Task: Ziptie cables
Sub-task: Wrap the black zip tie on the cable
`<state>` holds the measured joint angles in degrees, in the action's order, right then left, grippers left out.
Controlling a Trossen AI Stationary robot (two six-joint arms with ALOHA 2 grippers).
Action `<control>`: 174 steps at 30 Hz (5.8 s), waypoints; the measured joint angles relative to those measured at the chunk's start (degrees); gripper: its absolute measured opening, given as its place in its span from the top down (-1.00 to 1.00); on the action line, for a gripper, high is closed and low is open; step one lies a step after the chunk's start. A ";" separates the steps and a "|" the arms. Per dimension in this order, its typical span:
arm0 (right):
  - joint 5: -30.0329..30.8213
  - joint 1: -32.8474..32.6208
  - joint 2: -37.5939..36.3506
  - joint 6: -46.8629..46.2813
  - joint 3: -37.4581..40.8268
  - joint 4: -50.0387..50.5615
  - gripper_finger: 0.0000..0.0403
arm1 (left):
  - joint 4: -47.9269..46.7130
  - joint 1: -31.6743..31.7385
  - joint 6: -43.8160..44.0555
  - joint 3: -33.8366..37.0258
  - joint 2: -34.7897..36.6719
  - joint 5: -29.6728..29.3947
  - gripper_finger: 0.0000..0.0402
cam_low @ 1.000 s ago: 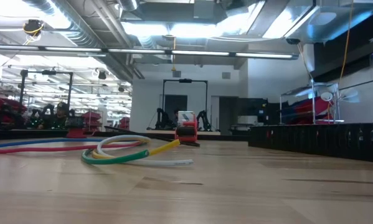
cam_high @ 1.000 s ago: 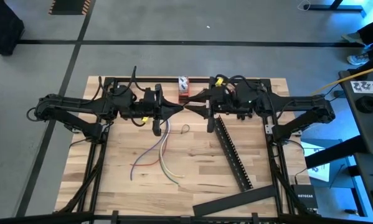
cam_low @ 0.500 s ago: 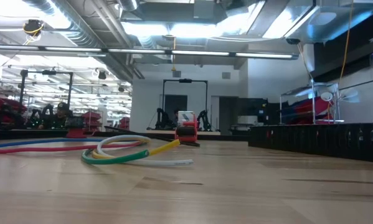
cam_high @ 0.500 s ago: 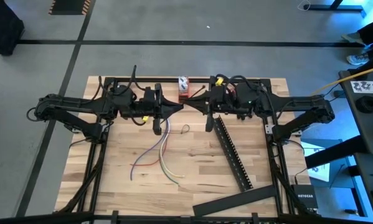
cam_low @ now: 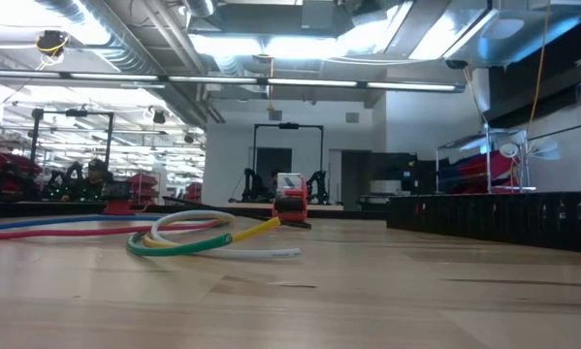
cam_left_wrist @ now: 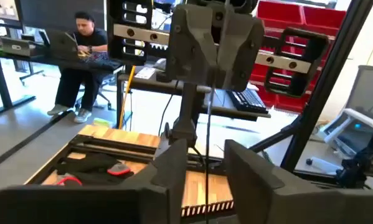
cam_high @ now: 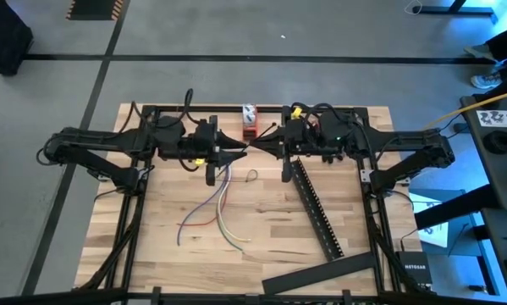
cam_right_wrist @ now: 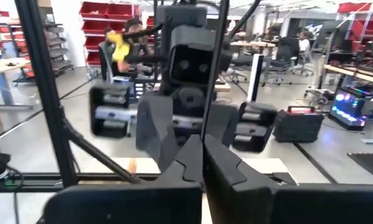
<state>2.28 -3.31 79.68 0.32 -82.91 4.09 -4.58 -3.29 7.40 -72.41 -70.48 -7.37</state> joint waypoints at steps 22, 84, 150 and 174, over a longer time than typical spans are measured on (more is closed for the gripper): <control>-3.58 0.03 12.08 0.07 -15.13 17.23 1.00 | -13.48 -0.11 0.08 -3.19 -0.14 -0.05 0.56; 10.13 -2.75 19.85 7.19 -24.92 26.20 0.25 | -12.89 13.55 9.58 -3.19 8.24 15.12 1.00; 0.25 1.84 25.49 -3.02 -24.92 13.21 1.00 | -16.70 8.15 -3.35 3.34 13.13 10.79 0.61; -0.34 1.86 25.47 -4.19 -24.92 12.27 1.00 | -15.45 8.25 -5.96 3.02 14.07 10.68 0.99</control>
<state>1.93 -1.45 105.14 -3.87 -107.83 16.35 -20.03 4.96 1.44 -69.38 -56.40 3.31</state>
